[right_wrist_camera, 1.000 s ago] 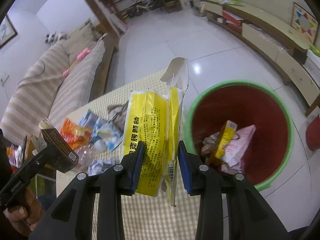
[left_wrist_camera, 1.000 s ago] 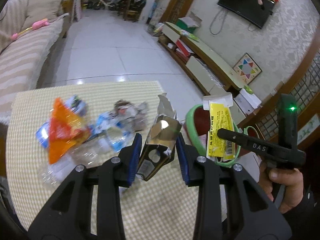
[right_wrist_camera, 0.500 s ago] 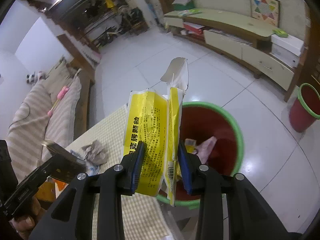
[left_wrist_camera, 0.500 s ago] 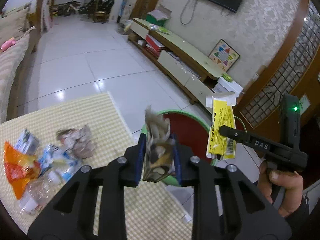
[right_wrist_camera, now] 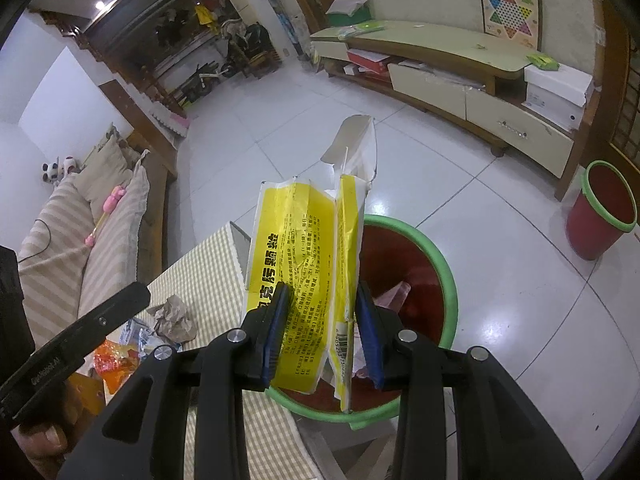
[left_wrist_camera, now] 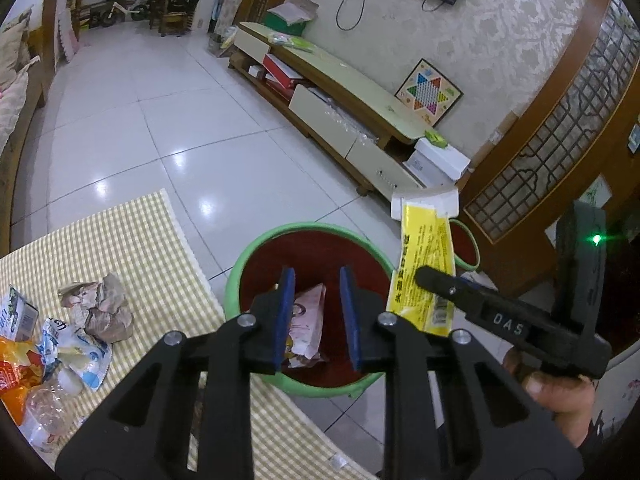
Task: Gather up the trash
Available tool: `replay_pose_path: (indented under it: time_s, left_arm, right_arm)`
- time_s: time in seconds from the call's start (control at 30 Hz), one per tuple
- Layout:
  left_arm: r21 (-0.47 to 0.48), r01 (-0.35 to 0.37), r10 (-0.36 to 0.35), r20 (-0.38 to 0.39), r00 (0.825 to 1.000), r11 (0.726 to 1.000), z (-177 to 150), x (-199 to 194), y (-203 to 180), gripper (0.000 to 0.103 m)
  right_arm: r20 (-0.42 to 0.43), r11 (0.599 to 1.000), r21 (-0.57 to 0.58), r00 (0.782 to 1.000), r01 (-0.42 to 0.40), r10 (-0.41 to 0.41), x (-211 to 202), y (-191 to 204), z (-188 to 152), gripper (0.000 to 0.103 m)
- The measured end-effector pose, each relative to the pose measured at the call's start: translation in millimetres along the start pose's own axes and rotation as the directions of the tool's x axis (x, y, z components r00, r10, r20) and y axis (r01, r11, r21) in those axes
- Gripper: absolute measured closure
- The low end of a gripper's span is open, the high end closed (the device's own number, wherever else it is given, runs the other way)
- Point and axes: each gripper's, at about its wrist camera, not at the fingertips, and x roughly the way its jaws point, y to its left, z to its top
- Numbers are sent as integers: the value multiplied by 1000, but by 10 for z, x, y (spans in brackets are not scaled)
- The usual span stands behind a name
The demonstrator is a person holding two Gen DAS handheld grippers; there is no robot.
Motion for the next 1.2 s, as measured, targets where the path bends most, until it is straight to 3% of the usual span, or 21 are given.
replay_pose_path:
  time_s: [0.27,0.53,0.83,1.2]
  left_arm:
    - [-32,-57,56,-28,998,998,-228,-129,304,73]
    - [-34,-128,124,-106,987,991,-551,-281,658,42]
    - [88,-183,202,-311,929,979,-1002,97,749,29]
    - [189,-217,277,-405,871,958,-1151,559,832,29]
  right_arm:
    - [-17,999,-38,1000,1,-2,79,66,-9,70]
    - [-29,998,-61,1000,-3,2,123,116,-10,70]
    - [-39,997,-73,999,0,-3,167,126,-24,70]
    - [-44,997,-73,999,6,-9,190,124,-34,70]
